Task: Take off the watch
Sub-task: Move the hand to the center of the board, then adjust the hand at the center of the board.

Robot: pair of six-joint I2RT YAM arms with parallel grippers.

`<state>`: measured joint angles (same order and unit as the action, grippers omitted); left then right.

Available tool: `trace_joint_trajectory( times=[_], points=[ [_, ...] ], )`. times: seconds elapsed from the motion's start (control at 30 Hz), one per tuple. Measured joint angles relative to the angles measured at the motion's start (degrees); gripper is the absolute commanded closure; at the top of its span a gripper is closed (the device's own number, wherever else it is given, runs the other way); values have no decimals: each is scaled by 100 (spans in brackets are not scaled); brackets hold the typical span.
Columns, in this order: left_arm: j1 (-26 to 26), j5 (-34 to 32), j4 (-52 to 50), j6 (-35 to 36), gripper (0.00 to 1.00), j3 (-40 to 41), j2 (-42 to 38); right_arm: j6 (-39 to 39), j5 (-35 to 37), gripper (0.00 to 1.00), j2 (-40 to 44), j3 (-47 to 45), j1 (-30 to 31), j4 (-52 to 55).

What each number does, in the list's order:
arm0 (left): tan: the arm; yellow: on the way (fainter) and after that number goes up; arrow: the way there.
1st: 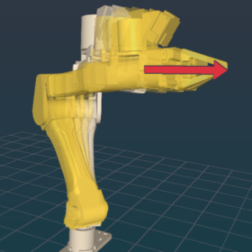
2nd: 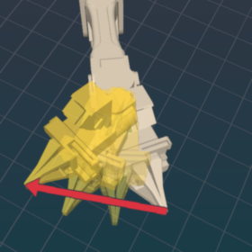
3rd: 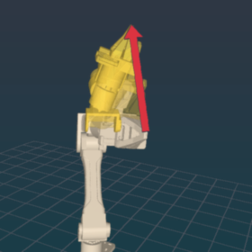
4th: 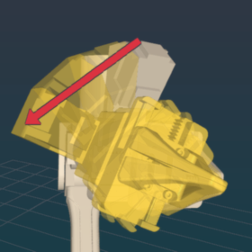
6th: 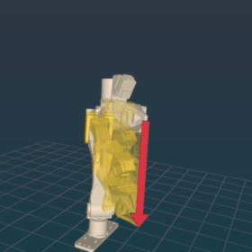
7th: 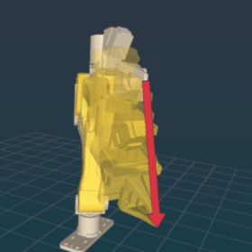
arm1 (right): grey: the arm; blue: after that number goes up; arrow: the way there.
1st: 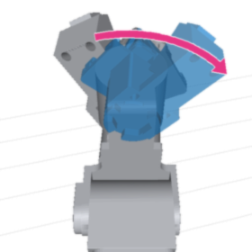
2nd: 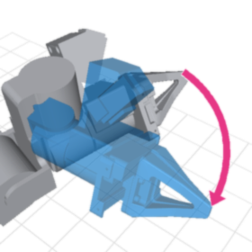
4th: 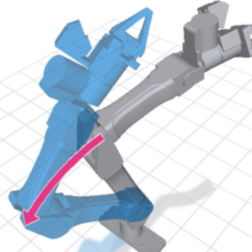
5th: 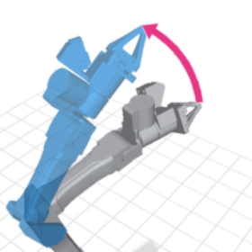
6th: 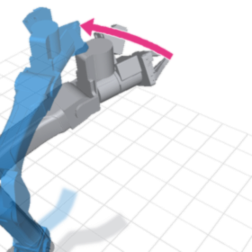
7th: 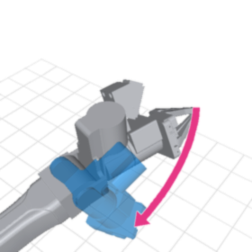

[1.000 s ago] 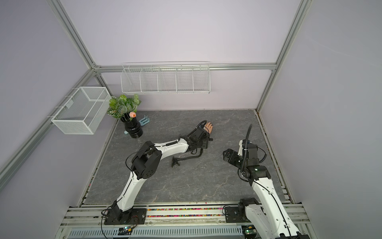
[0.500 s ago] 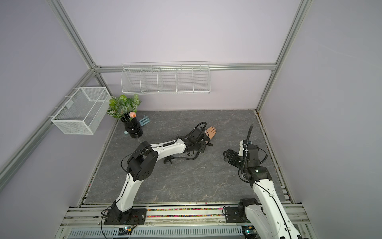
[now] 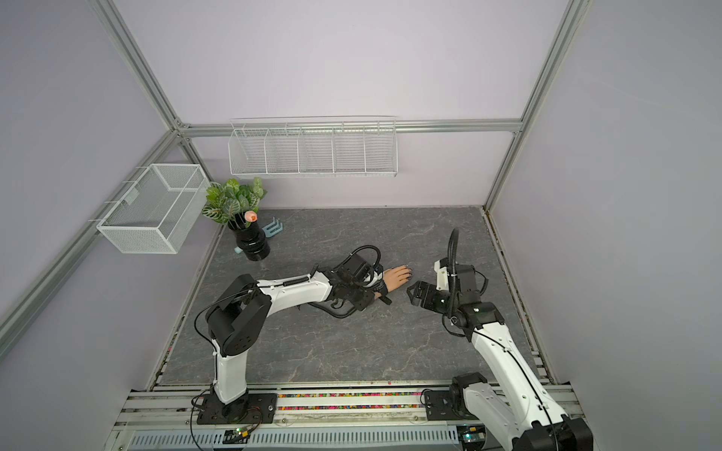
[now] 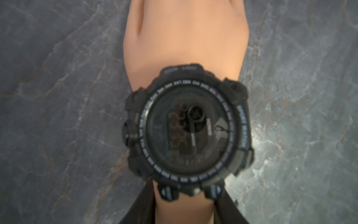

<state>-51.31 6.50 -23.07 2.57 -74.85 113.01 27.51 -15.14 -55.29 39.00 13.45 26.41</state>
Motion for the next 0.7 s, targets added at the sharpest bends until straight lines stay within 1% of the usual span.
trace_joint_trajectory(
  times=[0.1,0.2,0.3,0.4,0.57,0.63,0.7],
  points=[
    [4,162,-9,81,50,98,-59,-11,13,11,-188,55,155,-42],
    [2,225,-13,138,31,302,-120,-11,79,11,-232,57,164,-59],
    [-4,188,-28,122,21,396,-188,-11,105,11,-232,72,166,-68],
    [-9,76,-50,114,16,431,-229,-9,146,11,-232,81,166,-85],
    [-24,-164,-39,72,14,780,-634,-11,208,11,-232,81,166,-96],
    [-131,-525,-72,20,13,914,-986,-11,227,11,-232,81,166,-98],
    [-343,-953,-92,-44,13,962,-1342,-11,229,11,-232,83,166,-103]
  ],
)
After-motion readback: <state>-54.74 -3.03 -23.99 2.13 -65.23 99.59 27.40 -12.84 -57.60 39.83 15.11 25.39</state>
